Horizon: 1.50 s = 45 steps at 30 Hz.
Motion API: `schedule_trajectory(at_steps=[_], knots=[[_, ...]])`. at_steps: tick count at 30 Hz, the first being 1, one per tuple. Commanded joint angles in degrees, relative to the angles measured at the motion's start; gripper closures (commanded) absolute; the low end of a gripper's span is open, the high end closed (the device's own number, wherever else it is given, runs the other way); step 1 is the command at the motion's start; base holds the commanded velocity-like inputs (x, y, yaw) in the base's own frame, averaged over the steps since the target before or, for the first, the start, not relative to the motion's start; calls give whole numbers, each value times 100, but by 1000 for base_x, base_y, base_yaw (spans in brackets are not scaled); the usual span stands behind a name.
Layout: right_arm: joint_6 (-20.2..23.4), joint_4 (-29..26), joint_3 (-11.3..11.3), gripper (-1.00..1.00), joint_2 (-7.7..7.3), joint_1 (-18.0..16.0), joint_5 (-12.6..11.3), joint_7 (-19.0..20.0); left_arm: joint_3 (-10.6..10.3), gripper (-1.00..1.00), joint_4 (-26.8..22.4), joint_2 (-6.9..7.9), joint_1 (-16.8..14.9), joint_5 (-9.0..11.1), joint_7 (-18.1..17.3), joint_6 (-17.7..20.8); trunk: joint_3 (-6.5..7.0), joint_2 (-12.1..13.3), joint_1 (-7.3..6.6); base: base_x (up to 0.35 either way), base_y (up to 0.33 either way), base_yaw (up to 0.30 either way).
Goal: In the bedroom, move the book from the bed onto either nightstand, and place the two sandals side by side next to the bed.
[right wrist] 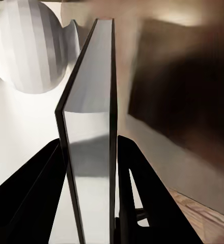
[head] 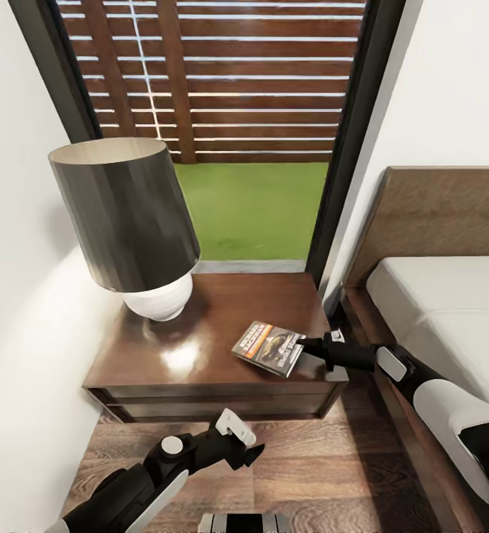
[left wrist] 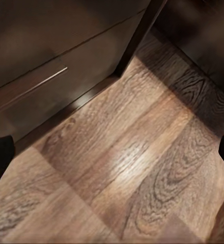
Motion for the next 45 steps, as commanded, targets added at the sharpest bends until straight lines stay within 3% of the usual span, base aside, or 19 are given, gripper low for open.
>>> schedule_trajectory(at_steps=[1,4,20,27,41,42,45], knots=[[10,-1,-7,100,-1,-1,-16,0,0,-100,0,0,0,0,0,0,-23,-2,2,0,0,0],[10,-1,-9,100,-2,0,-16,0,0,-100,0,0,0,0,0,0,-89,-6,10,0,0,0],[8,-1,-11,100,-2,-1,-9,0,-4,-100,0,8,7,-8,-4,-18,-89,-6,10,60,0,0],[4,-1,-10,100,-2,1,-9,-2,-208,-100,-3,1,9,0,0,-13,-156,-10,18,3,0,0],[2,-1,-9,100,1,0,-9,-9,-220,-100,-9,3,9,0,0,-12,-222,-14,25,0,0,0],[3,-1,-9,-100,-2,-2,-9,-9,-220,-100,-9,4,9,0,0,-12,-222,-14,25,0,0,0],[2,-3,-9,-100,-2,0,-9,-9,-220,-100,-9,8,9,0,0,-17,-222,-14,25,0,0,0]])
